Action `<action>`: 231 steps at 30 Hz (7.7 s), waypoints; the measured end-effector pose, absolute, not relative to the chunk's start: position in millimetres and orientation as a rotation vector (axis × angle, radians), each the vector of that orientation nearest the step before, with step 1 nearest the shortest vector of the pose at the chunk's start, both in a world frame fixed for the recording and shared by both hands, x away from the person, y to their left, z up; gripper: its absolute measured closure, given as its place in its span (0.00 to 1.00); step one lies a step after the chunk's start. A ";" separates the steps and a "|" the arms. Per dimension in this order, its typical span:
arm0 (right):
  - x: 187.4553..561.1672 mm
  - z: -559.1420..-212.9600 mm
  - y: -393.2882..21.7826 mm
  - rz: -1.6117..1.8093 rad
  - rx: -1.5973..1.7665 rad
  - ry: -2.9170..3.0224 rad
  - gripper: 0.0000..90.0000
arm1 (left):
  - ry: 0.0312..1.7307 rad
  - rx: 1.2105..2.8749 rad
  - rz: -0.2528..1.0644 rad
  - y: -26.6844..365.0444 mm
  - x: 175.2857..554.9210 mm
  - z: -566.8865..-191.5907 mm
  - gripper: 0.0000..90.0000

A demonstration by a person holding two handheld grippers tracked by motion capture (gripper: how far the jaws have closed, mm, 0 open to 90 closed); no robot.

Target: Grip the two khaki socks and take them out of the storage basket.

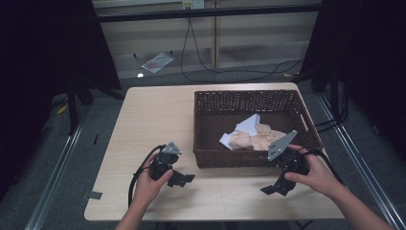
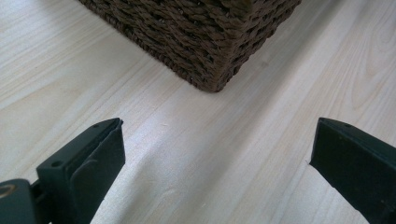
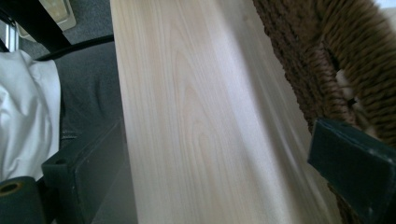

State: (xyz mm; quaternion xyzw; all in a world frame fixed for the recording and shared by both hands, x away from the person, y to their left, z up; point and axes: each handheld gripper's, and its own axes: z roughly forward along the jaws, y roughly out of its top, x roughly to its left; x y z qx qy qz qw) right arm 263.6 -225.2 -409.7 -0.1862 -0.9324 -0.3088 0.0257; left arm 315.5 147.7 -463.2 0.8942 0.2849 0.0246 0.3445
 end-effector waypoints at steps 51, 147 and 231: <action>376.5 -391.7 -210.5 -0.824 -0.989 -2.947 0.22 | 0.745 2.328 0.063 152.2 317.0 -462.2 0.03; 321.6 -261.4 -266.7 -1.034 -0.721 -2.781 0.99 | 0.721 2.344 0.058 151.5 317.1 -462.3 0.03; 388.9 -383.7 -235.4 -0.603 -1.045 -2.948 0.12 | 0.741 2.321 0.057 154.8 317.0 -461.4 0.03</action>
